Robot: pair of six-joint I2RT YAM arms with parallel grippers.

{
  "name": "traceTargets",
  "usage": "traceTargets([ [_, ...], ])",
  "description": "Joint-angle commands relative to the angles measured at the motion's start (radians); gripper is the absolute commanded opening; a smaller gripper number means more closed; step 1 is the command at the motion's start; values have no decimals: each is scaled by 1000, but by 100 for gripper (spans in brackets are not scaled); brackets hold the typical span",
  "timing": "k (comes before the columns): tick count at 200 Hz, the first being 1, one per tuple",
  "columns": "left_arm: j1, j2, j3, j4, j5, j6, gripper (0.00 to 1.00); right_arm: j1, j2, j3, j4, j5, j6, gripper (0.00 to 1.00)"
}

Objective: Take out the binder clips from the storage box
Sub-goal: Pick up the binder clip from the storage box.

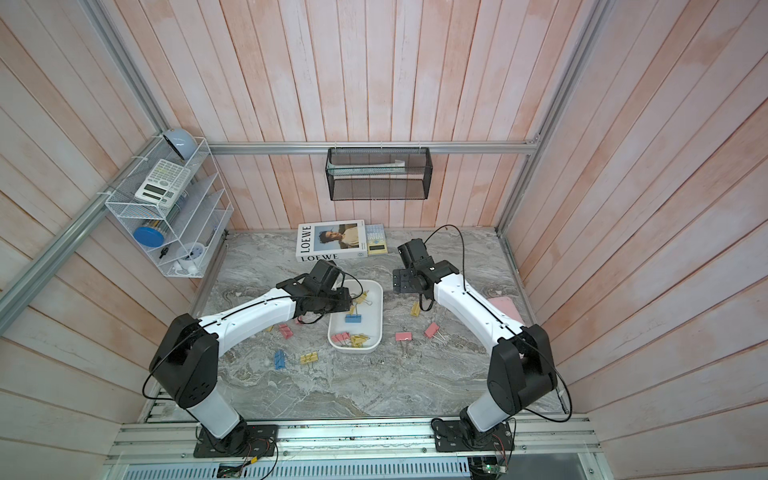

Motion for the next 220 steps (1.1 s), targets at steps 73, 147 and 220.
traceTargets([
  [73, -169, 66, 40, -128, 40, 288, 50, -4, -95, -86, -1, -29, 40, 98],
  [147, -243, 108, 48, -161, -41, 351, 50, -4, -115, -109, -1, -31, 54, 98],
  [220, -253, 133, 87, -146, -211, 388, 51, -4, -108, -109, 6, -41, 63, 98],
])
